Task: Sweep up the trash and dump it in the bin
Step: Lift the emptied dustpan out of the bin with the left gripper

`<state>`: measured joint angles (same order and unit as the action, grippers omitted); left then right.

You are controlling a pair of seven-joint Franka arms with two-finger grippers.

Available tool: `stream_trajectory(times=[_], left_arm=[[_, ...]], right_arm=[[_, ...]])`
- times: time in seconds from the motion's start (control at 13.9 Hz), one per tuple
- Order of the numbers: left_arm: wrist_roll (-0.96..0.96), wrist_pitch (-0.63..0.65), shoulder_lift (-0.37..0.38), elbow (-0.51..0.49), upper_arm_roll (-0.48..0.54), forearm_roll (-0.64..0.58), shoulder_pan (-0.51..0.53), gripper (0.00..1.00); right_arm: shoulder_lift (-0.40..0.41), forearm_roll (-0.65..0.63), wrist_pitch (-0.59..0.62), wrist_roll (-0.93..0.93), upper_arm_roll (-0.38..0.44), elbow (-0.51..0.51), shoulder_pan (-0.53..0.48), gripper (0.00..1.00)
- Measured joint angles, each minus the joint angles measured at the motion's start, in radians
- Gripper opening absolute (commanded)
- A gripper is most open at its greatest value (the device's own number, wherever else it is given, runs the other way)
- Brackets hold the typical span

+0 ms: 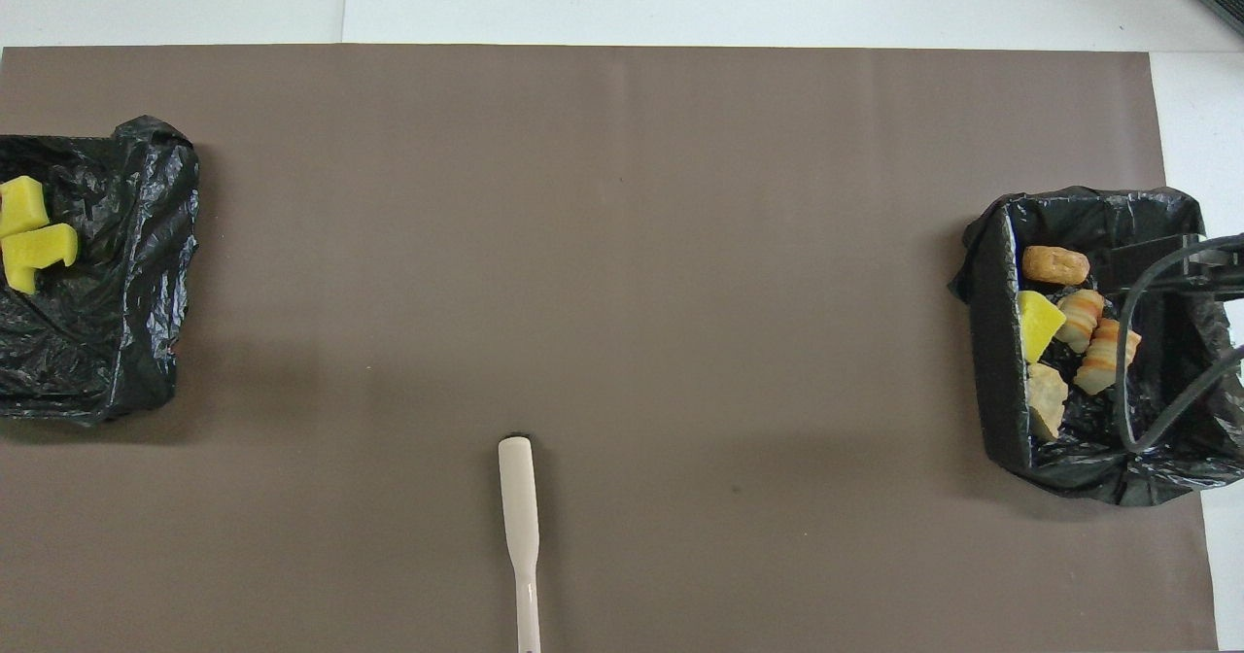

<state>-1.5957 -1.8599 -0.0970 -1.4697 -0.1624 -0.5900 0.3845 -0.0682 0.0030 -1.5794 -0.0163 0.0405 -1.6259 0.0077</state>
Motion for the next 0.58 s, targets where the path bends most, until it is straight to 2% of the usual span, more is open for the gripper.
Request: stream_trajectory(times=[0.58], left_arm=[[0.415, 0.186, 0.036, -0.014, -0.036, 0.352, -0.027, 0.0]], right_arm=[[0.0, 0.0, 0.0, 0.0, 0.0, 0.0, 0.0, 1.0]])
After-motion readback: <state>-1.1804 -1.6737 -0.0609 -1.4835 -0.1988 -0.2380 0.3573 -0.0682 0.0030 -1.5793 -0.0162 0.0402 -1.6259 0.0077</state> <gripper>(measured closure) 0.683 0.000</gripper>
